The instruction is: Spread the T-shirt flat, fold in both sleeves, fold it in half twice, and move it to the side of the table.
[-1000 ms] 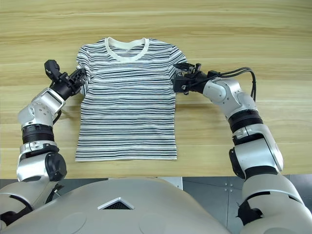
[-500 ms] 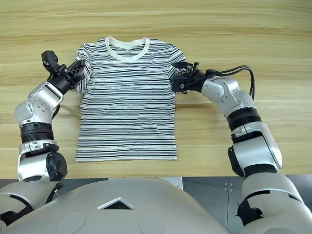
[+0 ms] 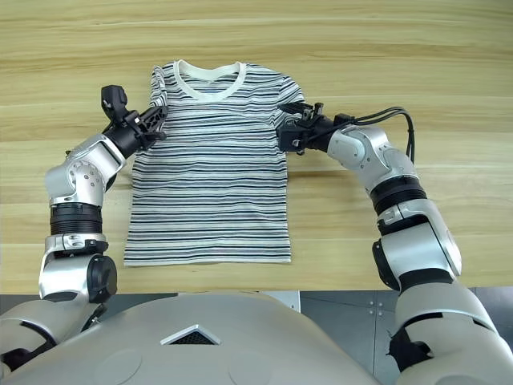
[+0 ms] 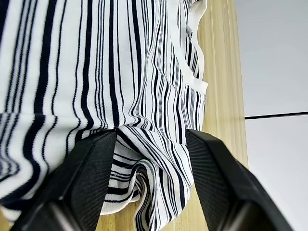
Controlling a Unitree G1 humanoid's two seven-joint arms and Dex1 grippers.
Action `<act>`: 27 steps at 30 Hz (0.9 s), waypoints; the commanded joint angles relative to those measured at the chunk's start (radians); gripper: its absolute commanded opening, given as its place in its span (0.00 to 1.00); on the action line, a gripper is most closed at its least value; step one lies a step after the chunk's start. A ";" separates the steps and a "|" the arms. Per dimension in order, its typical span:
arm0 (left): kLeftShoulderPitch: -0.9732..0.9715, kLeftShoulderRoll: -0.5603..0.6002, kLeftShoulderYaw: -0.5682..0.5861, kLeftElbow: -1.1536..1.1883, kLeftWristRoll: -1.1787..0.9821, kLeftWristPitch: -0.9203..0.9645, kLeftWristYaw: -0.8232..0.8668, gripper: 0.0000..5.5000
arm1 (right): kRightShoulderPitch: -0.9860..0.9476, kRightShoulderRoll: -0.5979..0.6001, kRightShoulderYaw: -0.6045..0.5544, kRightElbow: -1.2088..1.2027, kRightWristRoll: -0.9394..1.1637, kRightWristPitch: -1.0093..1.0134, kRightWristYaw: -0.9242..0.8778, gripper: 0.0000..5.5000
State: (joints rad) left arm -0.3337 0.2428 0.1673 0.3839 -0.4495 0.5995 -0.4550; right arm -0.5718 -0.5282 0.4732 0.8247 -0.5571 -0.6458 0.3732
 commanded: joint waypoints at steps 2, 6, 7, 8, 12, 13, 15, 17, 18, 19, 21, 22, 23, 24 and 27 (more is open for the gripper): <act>-0.004 0.005 -0.010 0.028 0.030 -0.012 -0.004 0.14 | -0.013 0.002 0.005 -0.012 -0.010 -0.010 0.002 0.48; -0.002 0.000 -0.017 0.022 0.034 -0.021 -0.018 0.23 | -0.020 0.003 0.005 -0.005 -0.009 -0.012 0.005 0.48; 0.002 -0.002 -0.021 0.012 0.033 -0.017 -0.022 0.25 | -0.022 0.003 0.005 -0.005 -0.008 -0.012 0.006 0.48; 0.006 -0.003 -0.027 -0.001 0.032 -0.012 -0.028 0.29 | -0.023 0.003 0.004 -0.005 -0.008 -0.013 0.006 0.48; 0.037 0.001 -0.064 -0.072 0.030 0.013 -0.059 0.41 | -0.025 0.004 0.004 -0.007 -0.007 -0.014 0.010 0.48; 0.043 0.002 -0.067 -0.083 0.029 0.016 -0.063 0.45 | -0.025 0.005 0.005 -0.007 -0.007 -0.015 0.010 0.48; 0.060 0.004 -0.073 -0.119 0.023 0.030 -0.069 0.50 | -0.026 0.006 0.005 -0.008 -0.008 -0.016 0.009 0.48; 0.084 0.006 -0.090 -0.171 0.018 0.050 -0.083 0.57 | -0.026 0.007 0.005 -0.012 -0.007 -0.019 0.008 0.48; 0.095 0.008 -0.099 -0.197 0.016 0.061 -0.089 0.59 | -0.026 0.008 0.004 -0.014 -0.005 -0.022 0.008 0.48; 0.105 0.010 -0.109 -0.219 0.015 0.069 -0.095 0.62 | -0.027 0.009 0.003 -0.017 -0.003 -0.026 0.007 0.48; 0.127 0.026 -0.141 -0.263 0.024 0.080 -0.119 0.67 | -0.032 0.006 -0.007 -0.024 0.004 -0.032 0.000 0.48; 0.145 0.045 -0.166 -0.296 0.036 0.067 -0.144 0.68 | -0.036 0.002 -0.023 -0.028 0.025 -0.037 0.004 0.48; 0.163 0.063 -0.186 -0.331 0.045 0.051 -0.168 0.68 | -0.038 0.001 -0.044 -0.030 0.064 -0.042 0.024 0.48; 0.182 0.087 -0.192 -0.377 0.043 0.026 -0.203 0.68 | -0.038 0.005 -0.084 -0.035 0.156 -0.045 0.079 0.48; 0.187 0.151 -0.122 -0.442 0.006 -0.036 -0.276 0.68 | -0.046 0.043 -0.271 -0.047 0.563 0.069 0.357 0.48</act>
State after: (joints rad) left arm -0.1467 0.3359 -0.0089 -0.0095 -0.4191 0.6116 -0.6846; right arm -0.5843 -0.5130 0.3409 0.7887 -0.2629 -0.6766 0.5389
